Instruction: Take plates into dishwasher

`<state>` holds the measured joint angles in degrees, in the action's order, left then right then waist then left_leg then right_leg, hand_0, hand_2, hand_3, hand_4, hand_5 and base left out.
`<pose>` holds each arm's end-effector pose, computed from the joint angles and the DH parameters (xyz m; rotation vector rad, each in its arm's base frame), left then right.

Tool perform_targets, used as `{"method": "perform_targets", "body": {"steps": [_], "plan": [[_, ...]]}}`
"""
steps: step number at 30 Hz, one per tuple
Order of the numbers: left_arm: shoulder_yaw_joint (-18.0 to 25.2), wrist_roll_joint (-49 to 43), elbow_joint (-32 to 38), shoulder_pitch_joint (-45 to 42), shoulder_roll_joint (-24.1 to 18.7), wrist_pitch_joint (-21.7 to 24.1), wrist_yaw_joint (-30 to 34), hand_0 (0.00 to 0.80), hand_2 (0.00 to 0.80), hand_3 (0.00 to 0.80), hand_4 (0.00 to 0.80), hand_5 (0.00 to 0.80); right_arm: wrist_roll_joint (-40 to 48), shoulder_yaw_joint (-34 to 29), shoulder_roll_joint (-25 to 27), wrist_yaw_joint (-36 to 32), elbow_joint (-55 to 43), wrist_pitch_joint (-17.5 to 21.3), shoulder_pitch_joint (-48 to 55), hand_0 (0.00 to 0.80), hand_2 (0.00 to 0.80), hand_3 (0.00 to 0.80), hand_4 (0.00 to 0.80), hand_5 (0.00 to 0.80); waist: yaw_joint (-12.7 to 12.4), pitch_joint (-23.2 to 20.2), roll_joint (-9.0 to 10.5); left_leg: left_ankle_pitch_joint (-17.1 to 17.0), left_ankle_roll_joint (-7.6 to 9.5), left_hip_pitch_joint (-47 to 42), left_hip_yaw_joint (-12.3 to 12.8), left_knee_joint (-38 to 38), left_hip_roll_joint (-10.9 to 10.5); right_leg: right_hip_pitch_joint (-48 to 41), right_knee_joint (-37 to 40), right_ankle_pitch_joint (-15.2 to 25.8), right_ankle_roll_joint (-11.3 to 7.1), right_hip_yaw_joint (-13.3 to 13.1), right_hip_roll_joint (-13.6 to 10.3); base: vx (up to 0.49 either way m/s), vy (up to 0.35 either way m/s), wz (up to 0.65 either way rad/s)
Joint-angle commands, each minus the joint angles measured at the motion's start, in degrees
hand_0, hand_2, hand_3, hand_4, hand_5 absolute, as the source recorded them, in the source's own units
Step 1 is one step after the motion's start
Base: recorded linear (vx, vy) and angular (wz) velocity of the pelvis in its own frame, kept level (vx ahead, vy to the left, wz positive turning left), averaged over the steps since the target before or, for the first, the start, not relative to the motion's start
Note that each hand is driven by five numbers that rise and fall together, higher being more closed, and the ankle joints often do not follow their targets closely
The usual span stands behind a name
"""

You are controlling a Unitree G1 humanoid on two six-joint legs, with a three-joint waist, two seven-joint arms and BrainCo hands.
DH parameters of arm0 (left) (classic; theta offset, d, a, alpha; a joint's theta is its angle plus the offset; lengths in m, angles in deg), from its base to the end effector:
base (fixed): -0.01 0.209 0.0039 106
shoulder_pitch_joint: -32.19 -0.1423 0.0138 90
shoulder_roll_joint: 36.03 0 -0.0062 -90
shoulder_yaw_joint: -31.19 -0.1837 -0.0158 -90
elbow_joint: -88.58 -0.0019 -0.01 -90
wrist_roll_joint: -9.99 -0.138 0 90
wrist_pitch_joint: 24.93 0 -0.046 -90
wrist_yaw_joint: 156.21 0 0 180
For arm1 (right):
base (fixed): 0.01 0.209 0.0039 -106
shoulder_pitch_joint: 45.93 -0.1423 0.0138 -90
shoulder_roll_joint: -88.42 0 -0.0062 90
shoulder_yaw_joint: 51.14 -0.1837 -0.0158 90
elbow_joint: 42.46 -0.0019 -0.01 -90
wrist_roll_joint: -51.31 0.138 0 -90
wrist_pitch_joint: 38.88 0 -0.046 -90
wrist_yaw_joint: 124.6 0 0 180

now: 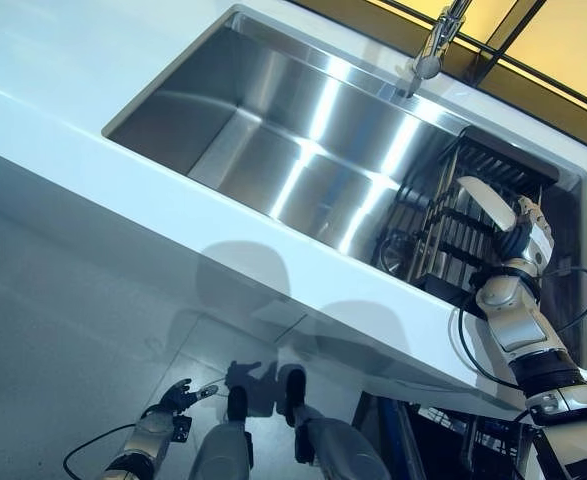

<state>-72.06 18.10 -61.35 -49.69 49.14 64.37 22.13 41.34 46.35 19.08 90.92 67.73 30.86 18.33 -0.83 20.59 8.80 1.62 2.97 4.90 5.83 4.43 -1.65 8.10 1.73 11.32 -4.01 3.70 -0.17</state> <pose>0.1508 0.2459 -0.0791 0.3474 0.9307 0.0721 0.2803 -0.2636 0.1101 -0.8815 -0.0050 -0.7452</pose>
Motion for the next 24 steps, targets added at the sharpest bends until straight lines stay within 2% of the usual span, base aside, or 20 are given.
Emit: {"method": "perform_targets", "body": {"steps": [1,11,24], "plan": [[0.59,-0.57,0.89,-0.61,0.50,1.22,0.20,0.000,0.000,0.000,0.000,0.000,-1.49,-2.21,2.48,1.70,-4.25,2.15,-1.07,0.800,0.800,0.800,0.800,0.800,-0.27,-2.75,-2.63,4.62,4.99,-0.74,-1.08,-5.52,-2.82,-2.12,-4.59,-12.03,-0.41,1.02,1.33,-0.014,0.016,-0.09],[0.92,-1.06,1.07,-1.26,1.20,1.63,0.00,0.000,0.000,0.000,0.000,0.000,-6.75,-3.84,2.83,2.17,-10.28,4.26,0.88,0.800,0.800,0.800,0.800,0.800,0.71,-3.18,-3.36,4.43,5.20,-1.14,-0.42,-5.99,-3.06,-1.88,-4.71,-11.80,-0.82,0.21,1.31,-0.013,0.018,-0.03],[1.36,-1.33,0.68,-0.79,1.26,1.05,0.22,0.000,0.000,0.000,0.000,0.000,-12.55,-4.99,6.26,1.77,-13.76,5.09,2.08,0.800,0.800,0.800,0.800,0.800,1.40,-4.16,-3.58,4.42,5.34,-1.90,-0.04,-6.65,-3.15,-1.98,-4.81,-11.76,-1.39,-0.34,1.28,-0.012,0.019,-0.05]]}}
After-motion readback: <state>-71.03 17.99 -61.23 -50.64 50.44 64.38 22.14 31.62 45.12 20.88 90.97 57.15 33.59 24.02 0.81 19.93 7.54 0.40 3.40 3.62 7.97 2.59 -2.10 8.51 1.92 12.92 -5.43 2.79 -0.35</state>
